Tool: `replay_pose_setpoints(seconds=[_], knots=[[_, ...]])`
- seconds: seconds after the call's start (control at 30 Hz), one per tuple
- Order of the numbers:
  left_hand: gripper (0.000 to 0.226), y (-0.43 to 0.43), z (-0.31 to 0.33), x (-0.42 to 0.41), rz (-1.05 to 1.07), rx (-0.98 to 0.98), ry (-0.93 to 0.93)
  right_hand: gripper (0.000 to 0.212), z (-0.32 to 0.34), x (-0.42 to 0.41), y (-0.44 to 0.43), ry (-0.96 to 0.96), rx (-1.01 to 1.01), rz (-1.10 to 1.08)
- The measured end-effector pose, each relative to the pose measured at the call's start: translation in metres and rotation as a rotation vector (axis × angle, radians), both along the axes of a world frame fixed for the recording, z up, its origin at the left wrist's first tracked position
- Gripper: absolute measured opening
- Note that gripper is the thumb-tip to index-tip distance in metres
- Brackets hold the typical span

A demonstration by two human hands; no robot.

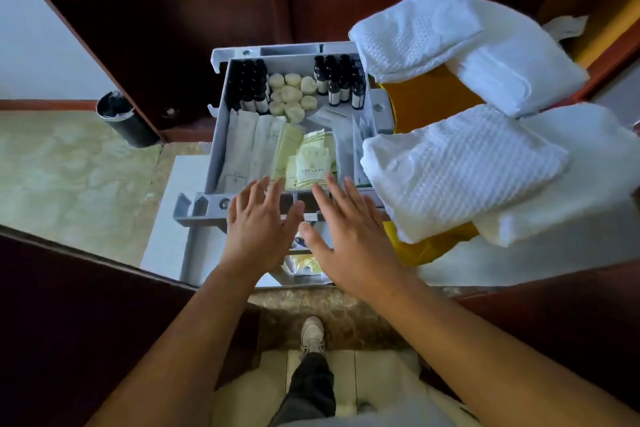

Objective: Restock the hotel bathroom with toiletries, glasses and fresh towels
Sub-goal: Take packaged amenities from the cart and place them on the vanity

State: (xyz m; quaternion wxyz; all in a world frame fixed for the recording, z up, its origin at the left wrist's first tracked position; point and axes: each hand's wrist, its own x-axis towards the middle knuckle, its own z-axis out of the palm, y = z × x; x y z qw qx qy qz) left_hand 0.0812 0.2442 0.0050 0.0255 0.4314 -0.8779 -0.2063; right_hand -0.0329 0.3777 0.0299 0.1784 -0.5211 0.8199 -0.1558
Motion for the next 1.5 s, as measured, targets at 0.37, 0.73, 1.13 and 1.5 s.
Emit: replay_pose_setpoints(seconds=[0.37, 0.73, 1.13, 1.5], knots=[[0.052, -0.086, -0.019, -0.046, 0.037, 0.039, -0.137, 0.071, -0.022, -0.037, -0.09, 0.028, 0.159, 0.003], [0.044, -0.098, -0.022, -0.059, 0.099, 0.091, -0.088, 0.069, -0.034, -0.041, -0.09, 0.105, 0.227, 0.012], [0.04, -0.099, -0.02, -0.068, 0.064, 0.057, -0.196, 0.079, -0.04, -0.038, -0.084, 0.105, 0.193, -0.025], [0.037, -0.099, -0.023, -0.07, 0.02, 0.062, -0.151, 0.078, -0.036, -0.036, -0.085, 0.091, 0.192, -0.044]])
